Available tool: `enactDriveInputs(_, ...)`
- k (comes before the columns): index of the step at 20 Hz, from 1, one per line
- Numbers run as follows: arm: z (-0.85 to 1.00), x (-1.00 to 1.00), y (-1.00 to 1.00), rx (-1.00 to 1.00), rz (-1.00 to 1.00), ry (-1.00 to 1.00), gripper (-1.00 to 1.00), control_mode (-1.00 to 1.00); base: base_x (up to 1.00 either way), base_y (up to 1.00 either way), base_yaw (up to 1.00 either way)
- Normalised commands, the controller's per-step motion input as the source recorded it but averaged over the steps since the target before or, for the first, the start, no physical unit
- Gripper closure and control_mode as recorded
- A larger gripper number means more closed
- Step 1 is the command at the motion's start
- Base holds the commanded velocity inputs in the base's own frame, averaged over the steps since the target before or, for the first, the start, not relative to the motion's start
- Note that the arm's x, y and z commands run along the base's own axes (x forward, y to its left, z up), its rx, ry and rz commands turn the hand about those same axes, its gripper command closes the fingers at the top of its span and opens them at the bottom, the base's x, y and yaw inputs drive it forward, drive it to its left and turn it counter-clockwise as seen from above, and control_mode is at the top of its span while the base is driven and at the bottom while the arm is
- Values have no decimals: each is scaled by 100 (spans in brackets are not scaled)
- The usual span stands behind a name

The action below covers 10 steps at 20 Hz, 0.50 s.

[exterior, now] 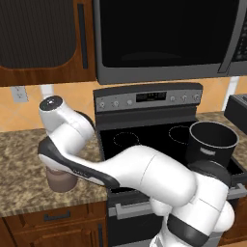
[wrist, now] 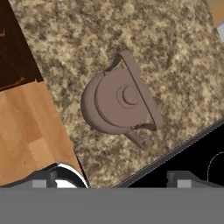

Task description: Pick the kettle from the counter and place it on a stove burner. Then turn the burner on.

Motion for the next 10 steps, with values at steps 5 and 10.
enactDriveInputs(5, -14, 47, 0, -6, 0, 0, -100, -100, 0, 0, 0)
enactDriveInputs(10, -40, 28, 4, -1, 0, 0, -100, -100, 0, 0, 0)
